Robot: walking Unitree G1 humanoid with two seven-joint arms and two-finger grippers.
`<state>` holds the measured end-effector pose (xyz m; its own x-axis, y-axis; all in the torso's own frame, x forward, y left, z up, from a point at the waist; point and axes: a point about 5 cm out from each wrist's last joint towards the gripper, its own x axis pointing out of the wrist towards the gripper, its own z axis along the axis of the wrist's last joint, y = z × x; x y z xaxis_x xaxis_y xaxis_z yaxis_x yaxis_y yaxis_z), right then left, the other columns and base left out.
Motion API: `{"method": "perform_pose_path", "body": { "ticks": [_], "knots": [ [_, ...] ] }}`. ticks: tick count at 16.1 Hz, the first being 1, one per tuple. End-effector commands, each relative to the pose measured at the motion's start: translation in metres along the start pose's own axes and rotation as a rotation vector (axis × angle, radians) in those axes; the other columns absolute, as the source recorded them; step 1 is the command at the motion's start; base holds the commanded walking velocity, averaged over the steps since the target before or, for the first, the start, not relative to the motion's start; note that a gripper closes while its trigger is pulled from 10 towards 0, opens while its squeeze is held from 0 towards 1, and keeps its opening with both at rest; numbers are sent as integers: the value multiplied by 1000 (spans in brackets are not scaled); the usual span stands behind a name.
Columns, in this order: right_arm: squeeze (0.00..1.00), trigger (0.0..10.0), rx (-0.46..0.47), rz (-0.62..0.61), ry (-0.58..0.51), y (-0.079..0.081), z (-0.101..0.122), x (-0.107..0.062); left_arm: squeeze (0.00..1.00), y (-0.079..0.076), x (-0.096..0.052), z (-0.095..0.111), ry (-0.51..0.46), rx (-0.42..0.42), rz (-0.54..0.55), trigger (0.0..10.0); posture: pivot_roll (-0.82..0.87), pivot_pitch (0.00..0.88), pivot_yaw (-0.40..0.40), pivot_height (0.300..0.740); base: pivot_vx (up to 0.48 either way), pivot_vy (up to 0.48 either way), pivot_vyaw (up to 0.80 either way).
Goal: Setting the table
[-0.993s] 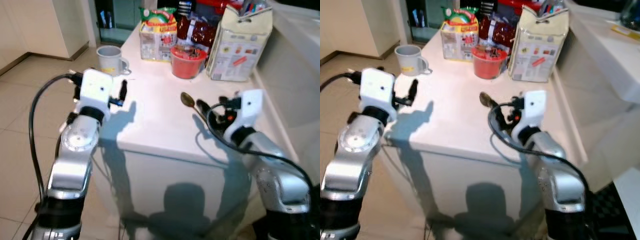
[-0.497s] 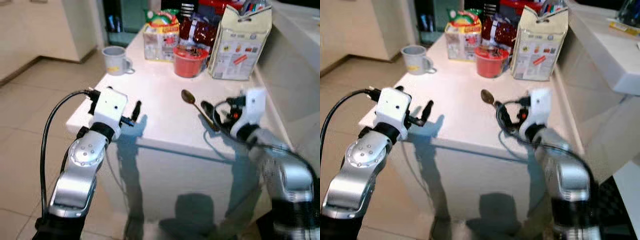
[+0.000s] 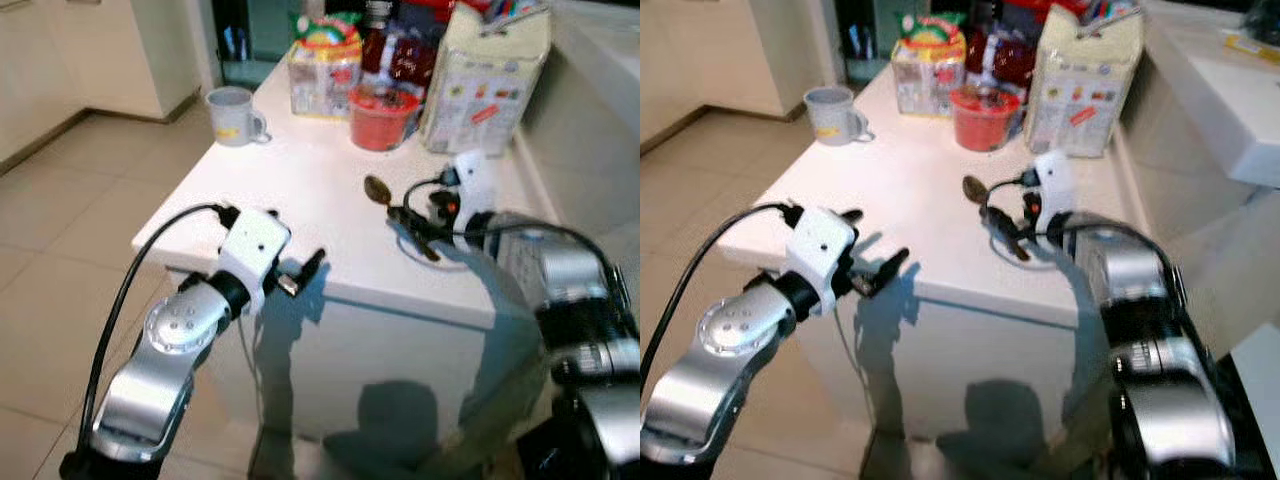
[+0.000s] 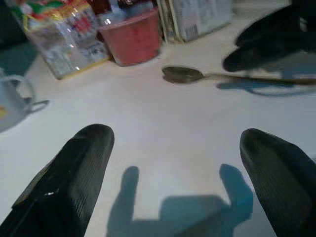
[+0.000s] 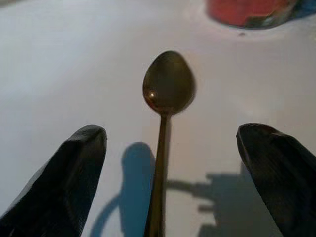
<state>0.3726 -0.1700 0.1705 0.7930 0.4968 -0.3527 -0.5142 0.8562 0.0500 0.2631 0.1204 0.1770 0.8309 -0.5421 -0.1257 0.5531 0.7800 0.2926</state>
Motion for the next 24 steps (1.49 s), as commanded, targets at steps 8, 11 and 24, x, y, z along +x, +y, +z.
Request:
{"method": "perform_pose_path", "body": {
  "ticks": [8,11,24],
  "knots": [
    [0,10000,-83,-48,157,-3,-9,25,0,-5,4,1,31,16,-85,10000,5,0,-11,740,0,0,0],
    [0,10000,-59,-70,196,-4,-14,27,0,-4,5,1,36,21,-92,10000,3,0,-6,740,0,0,0],
    [0,0,122,-21,343,-4,-38,23,0,-10,9,2,35,21,-135,10000,-18,0,5,740,0,0,0]
  ]
}}
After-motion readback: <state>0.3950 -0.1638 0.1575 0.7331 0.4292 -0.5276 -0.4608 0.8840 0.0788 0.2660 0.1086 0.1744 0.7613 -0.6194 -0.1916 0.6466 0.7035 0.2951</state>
